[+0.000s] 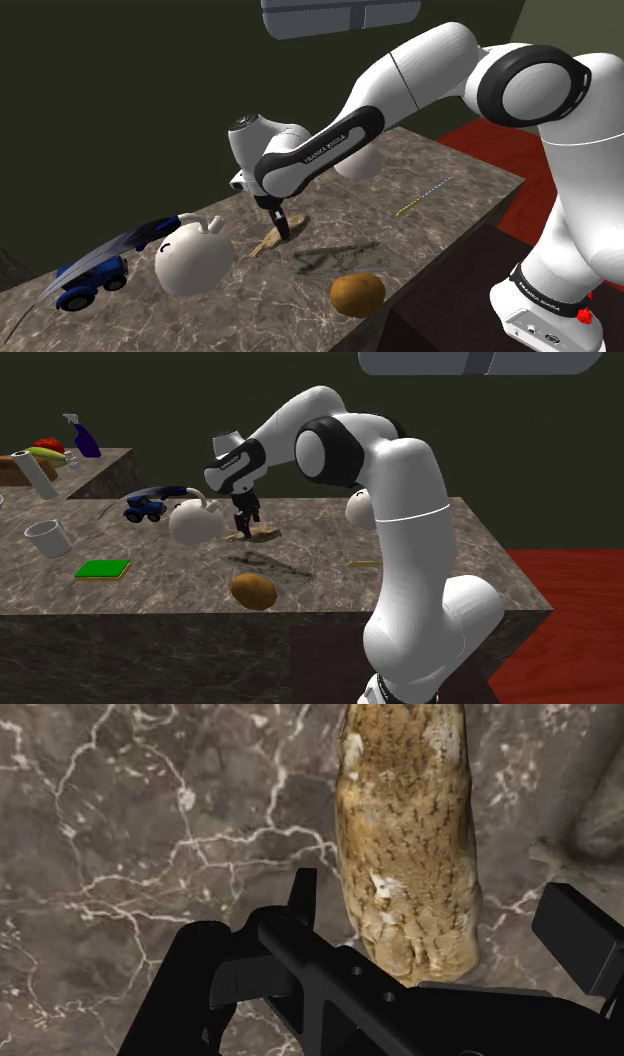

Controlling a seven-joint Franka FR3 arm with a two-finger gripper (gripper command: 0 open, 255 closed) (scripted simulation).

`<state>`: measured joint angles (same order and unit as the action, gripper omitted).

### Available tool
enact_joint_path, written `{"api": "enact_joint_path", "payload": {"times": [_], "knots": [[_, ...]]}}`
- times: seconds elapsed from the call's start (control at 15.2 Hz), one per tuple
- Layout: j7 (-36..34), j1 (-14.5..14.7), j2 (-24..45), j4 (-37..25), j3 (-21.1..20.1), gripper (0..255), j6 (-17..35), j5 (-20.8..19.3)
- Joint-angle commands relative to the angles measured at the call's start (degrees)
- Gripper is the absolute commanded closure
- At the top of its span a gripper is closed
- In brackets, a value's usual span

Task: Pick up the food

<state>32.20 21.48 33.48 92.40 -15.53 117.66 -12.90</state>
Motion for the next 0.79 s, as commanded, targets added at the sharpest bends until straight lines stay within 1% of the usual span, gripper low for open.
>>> {"api": "enact_joint_path", "payload": {"times": [0.0,0.13,0.2,0.73], "knots": [[-0.1,0.0,0.8,0.2,0.2,0,1.0,-0.3],[-0.1,0.1,1.1,0.2,0.2,0,1.3,-0.3],[-0.1,0.0,1.2,0.2,0.2,255,1.3,-0.3],[-0.1,0.0,1.1,0.1,0.2,255,1.2,-0.3]]}}
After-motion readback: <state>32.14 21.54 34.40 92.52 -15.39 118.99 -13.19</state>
